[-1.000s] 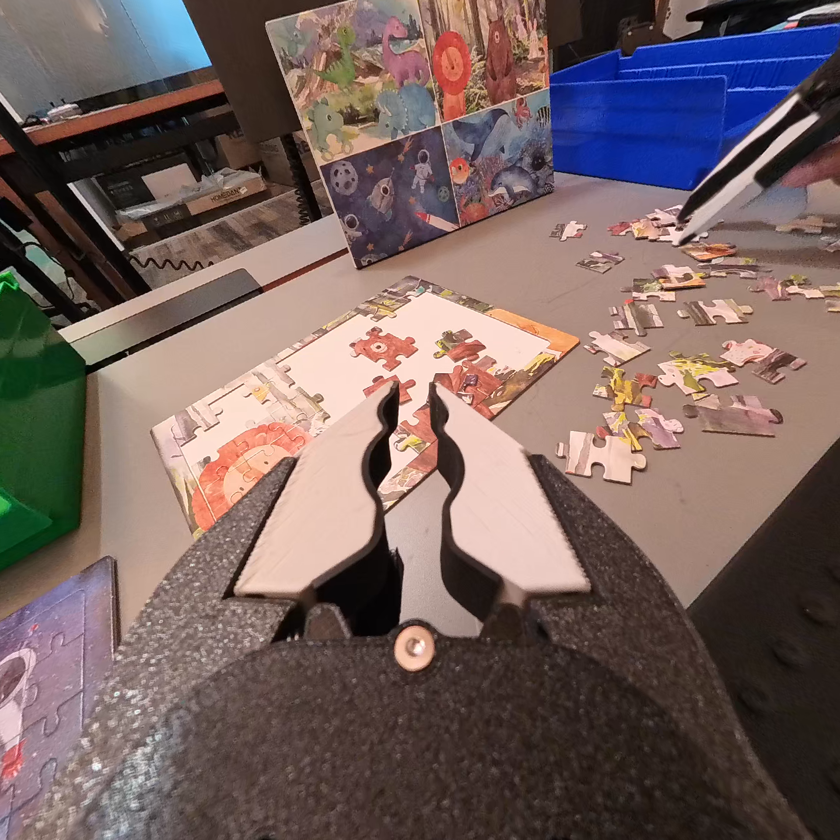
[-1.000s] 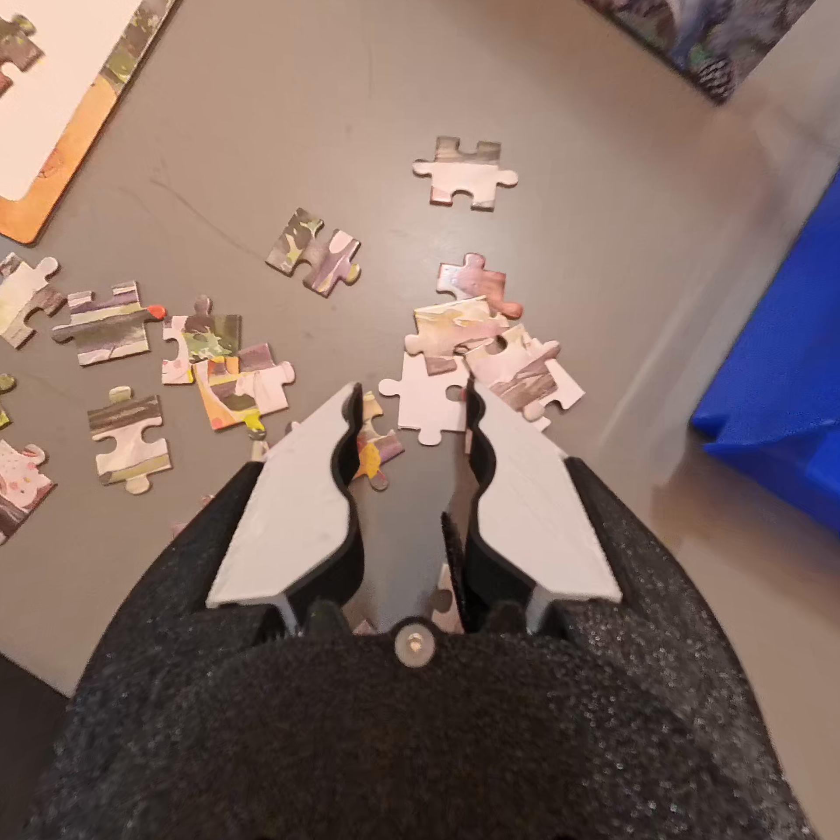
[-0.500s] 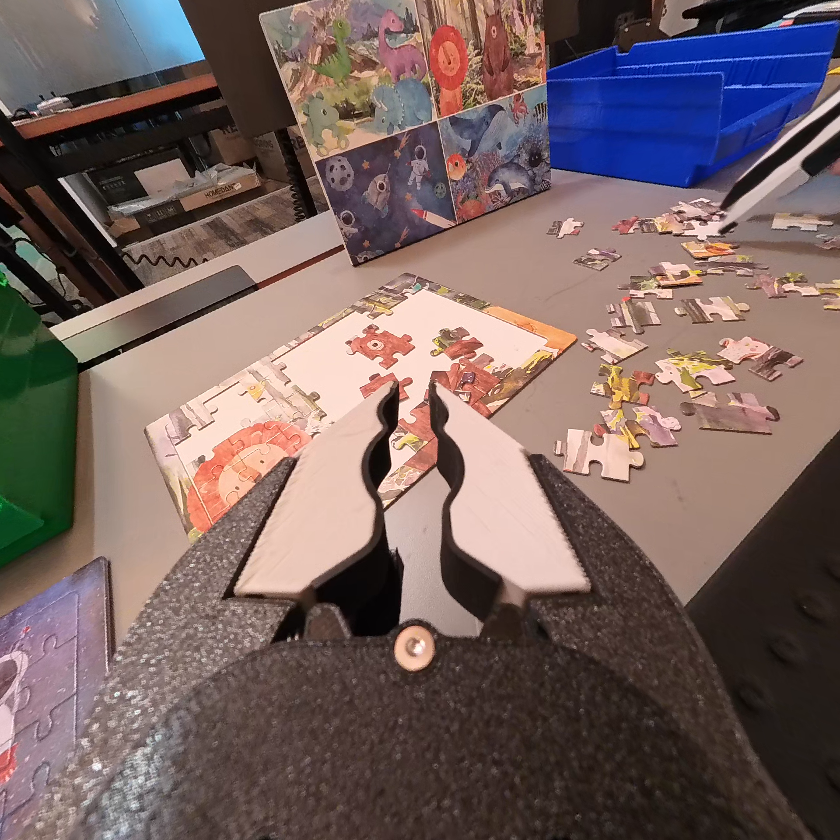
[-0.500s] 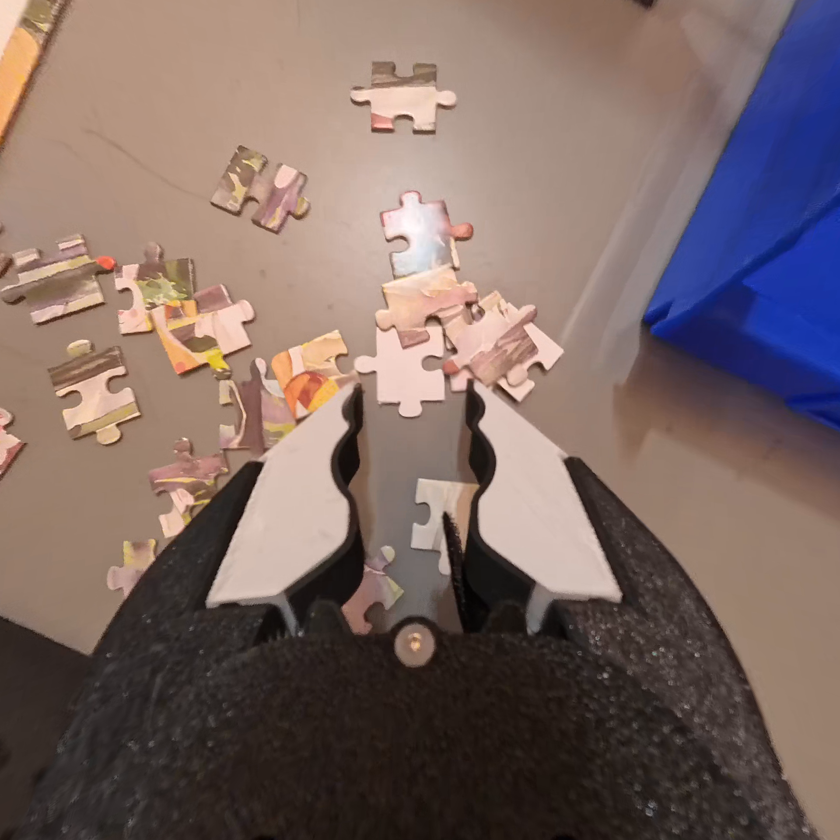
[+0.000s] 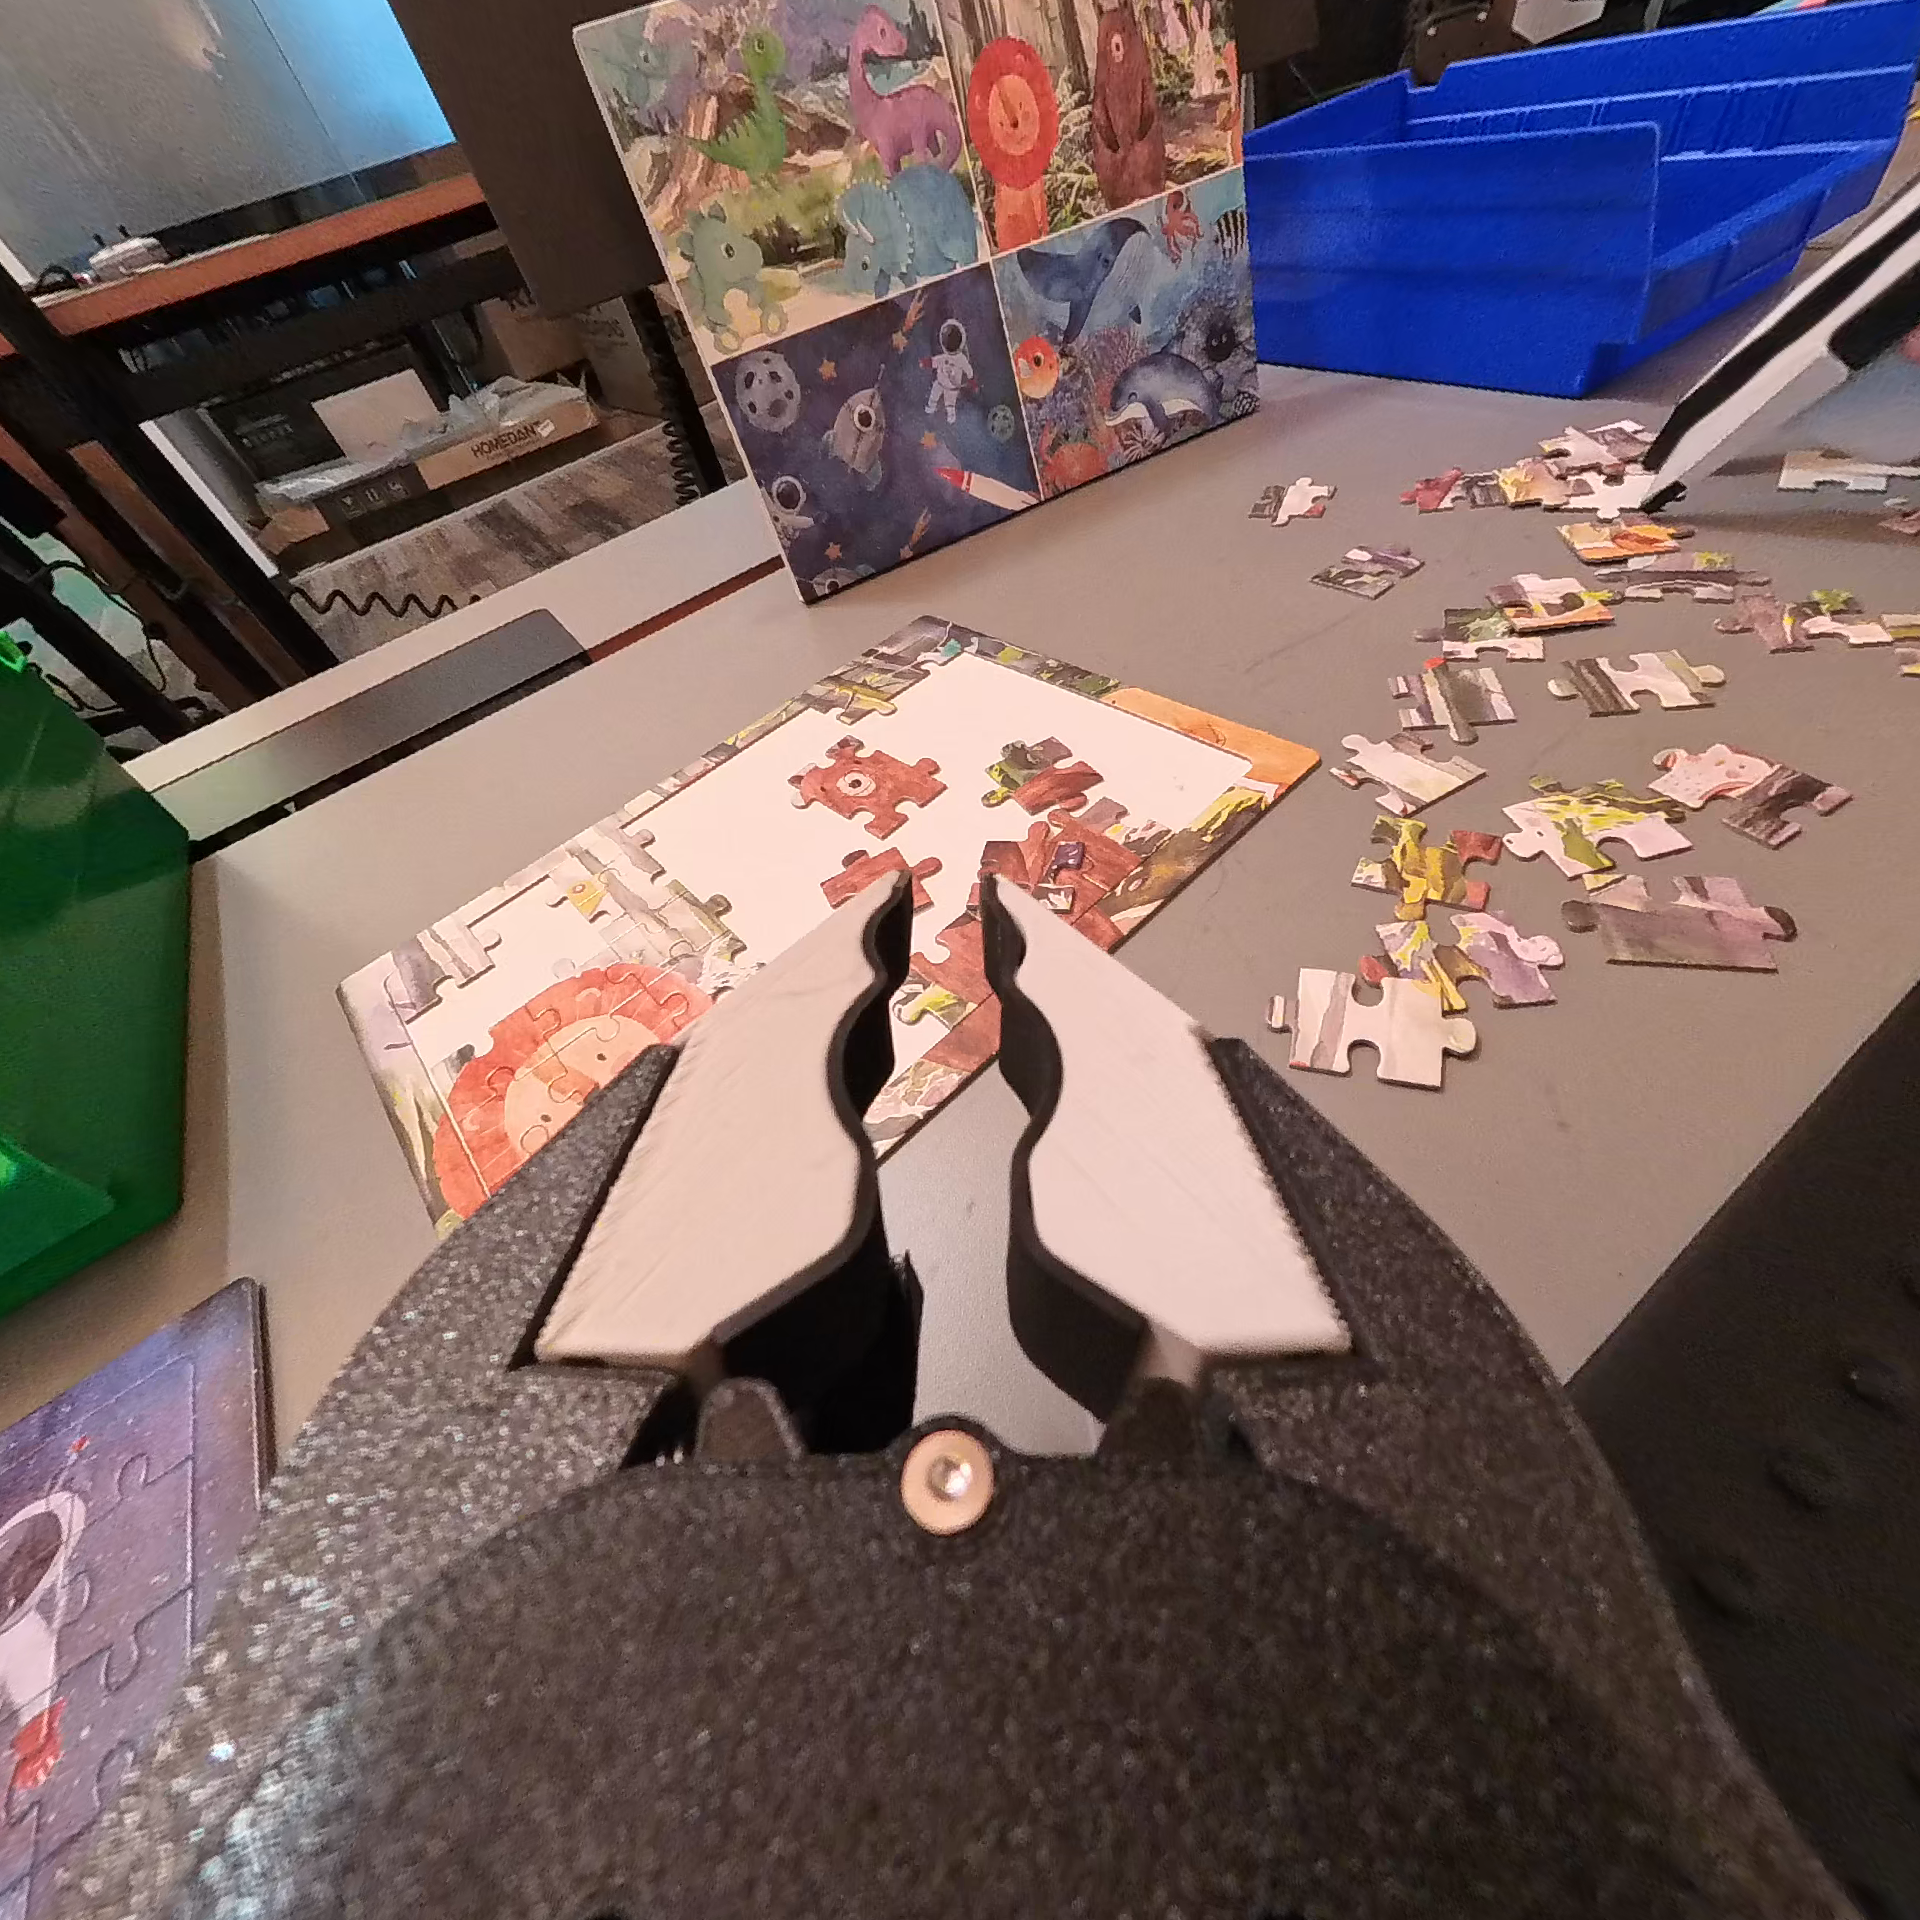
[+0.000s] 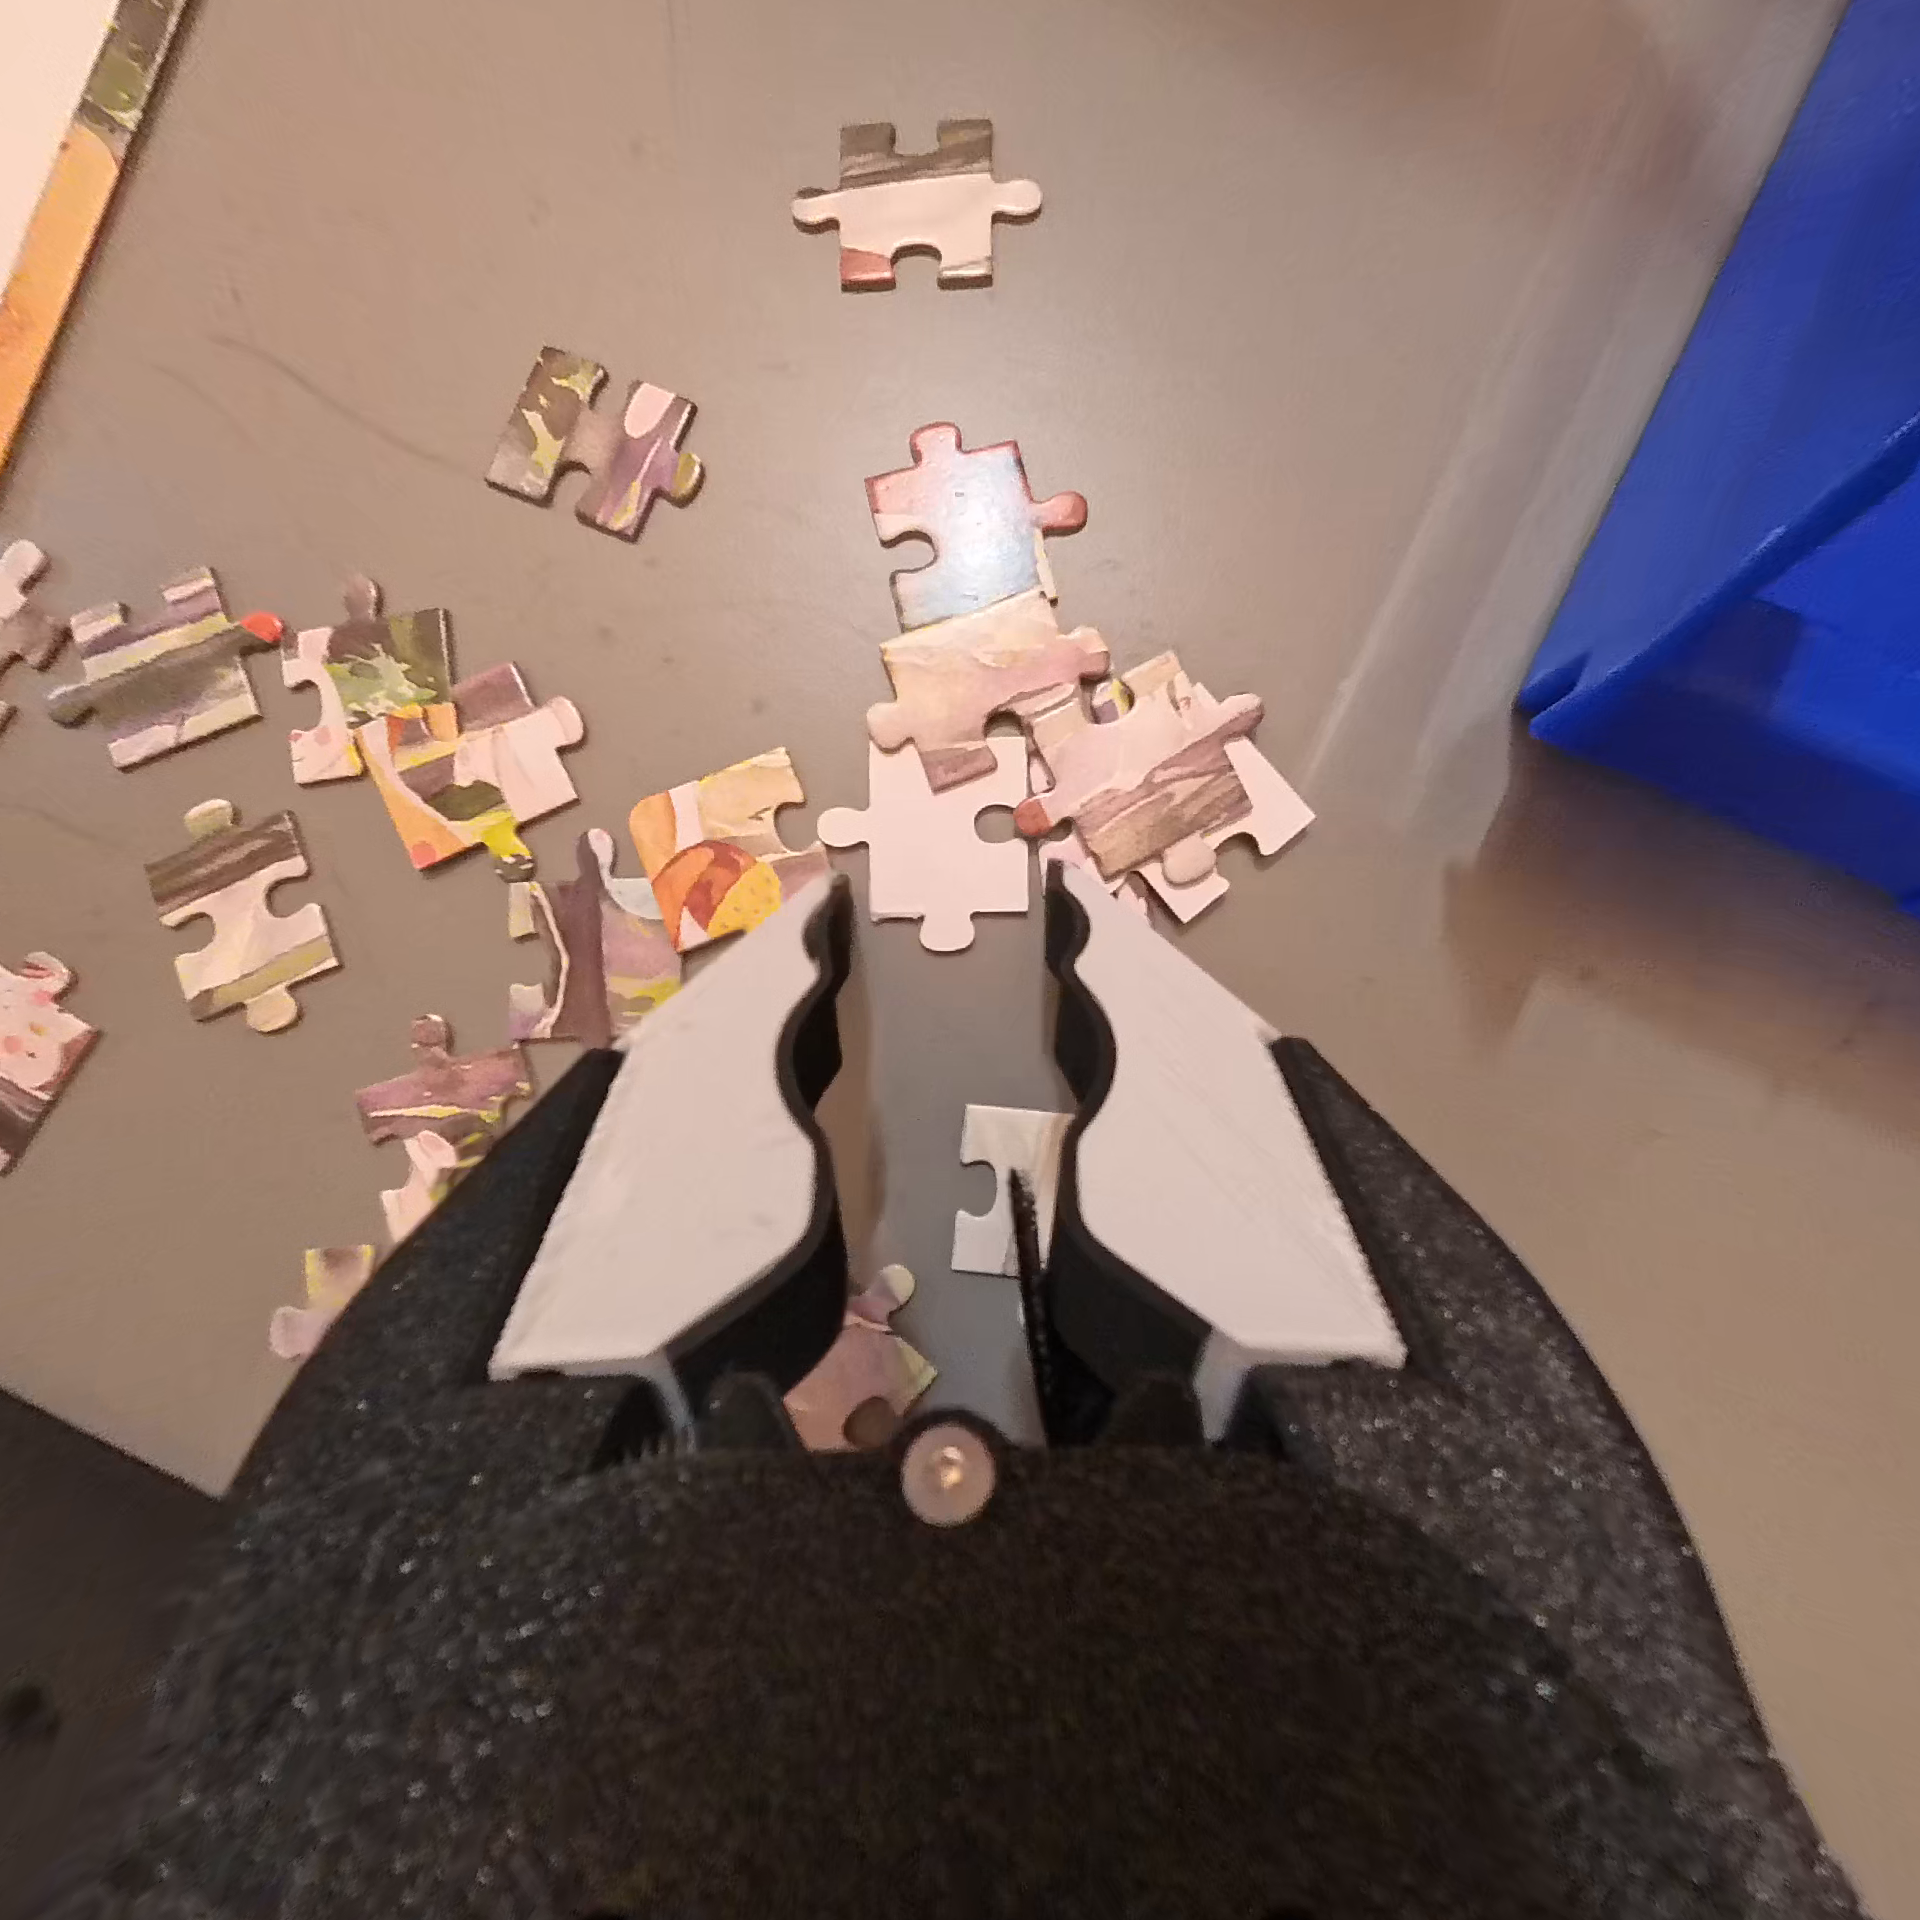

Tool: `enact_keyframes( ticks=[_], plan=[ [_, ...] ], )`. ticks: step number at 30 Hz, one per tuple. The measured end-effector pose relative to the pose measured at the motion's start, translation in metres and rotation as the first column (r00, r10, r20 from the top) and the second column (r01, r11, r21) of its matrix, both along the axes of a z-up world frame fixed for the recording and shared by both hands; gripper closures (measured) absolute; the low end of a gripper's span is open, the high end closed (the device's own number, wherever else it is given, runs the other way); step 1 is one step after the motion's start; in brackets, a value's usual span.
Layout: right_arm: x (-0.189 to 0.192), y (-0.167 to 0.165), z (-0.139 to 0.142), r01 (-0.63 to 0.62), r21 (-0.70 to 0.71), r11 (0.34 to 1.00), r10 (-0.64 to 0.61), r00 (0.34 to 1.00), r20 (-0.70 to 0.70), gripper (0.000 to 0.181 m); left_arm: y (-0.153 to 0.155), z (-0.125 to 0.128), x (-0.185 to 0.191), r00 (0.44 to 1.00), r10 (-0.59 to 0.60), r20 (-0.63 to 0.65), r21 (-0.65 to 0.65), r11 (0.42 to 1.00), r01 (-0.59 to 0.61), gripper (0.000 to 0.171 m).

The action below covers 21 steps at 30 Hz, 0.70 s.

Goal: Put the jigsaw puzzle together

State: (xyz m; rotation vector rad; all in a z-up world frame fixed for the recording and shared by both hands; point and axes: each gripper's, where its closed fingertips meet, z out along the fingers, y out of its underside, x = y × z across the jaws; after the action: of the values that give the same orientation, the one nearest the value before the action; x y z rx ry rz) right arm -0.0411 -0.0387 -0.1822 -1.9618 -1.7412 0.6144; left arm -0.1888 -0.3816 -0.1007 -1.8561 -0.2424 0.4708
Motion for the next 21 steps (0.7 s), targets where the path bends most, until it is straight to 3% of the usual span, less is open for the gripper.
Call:
enact_keyframes(
  ticks=[7, 8, 12, 14, 15, 17, 21],
  plan=[
    [0.002, 0.002, 0.0, -0.036, 0.003, 0.999, 0.036, 0.999, 0.036, 0.156, 0.0, 0.001, 0.0, 1.0, 0.001, -0.009, 0.001, 1.0, -0.001, 0.159],
    [0.003, -0.001, 0.001, -0.052, -0.001, 0.999, 0.052, 0.998, 0.034, 0.181, 0.0, 0.001, 0.001, 1.0, 0.002, -0.009, 0.002, 1.0, -0.002, 0.159],
    [0.009, -0.012, 0.012, -0.094, -0.054, 0.994, 0.094, 0.996, -0.003, 0.181, -0.001, 0.001, 0.0, 1.0, 0.002, -0.008, 0.003, 1.0, -0.002, 0.159],
    [0.011, -0.012, 0.014, -0.115, -0.012, 0.993, 0.115, 0.993, -0.001, 0.181, 0.0, 0.001, 0.0, 1.0, 0.002, -0.007, 0.001, 1.0, -0.002, 0.159],
    [0.009, -0.008, 0.015, -0.108, 0.017, 0.994, 0.108, 0.994, -0.004, 0.179, 0.0, 0.0, 0.0, 1.0, 0.001, -0.007, -0.002, 1.0, -0.001, 0.159],
    [0.007, -0.001, 0.011, -0.08, 0.024, 0.996, 0.08, 0.997, 0.009, 0.14, 0.0, -0.001, 0.001, 1.0, -0.001, -0.007, -0.006, 1.0, 0.001, 0.159],
    [0.007, 0.016, 0.006, 0.032, -0.089, 0.996, -0.03, 0.999, 0.024, 0.124, 0.0, 0.001, 0.001, 1.0, 0.002, -0.016, -0.003, 1.0, -0.002, 0.159]
  ],
)
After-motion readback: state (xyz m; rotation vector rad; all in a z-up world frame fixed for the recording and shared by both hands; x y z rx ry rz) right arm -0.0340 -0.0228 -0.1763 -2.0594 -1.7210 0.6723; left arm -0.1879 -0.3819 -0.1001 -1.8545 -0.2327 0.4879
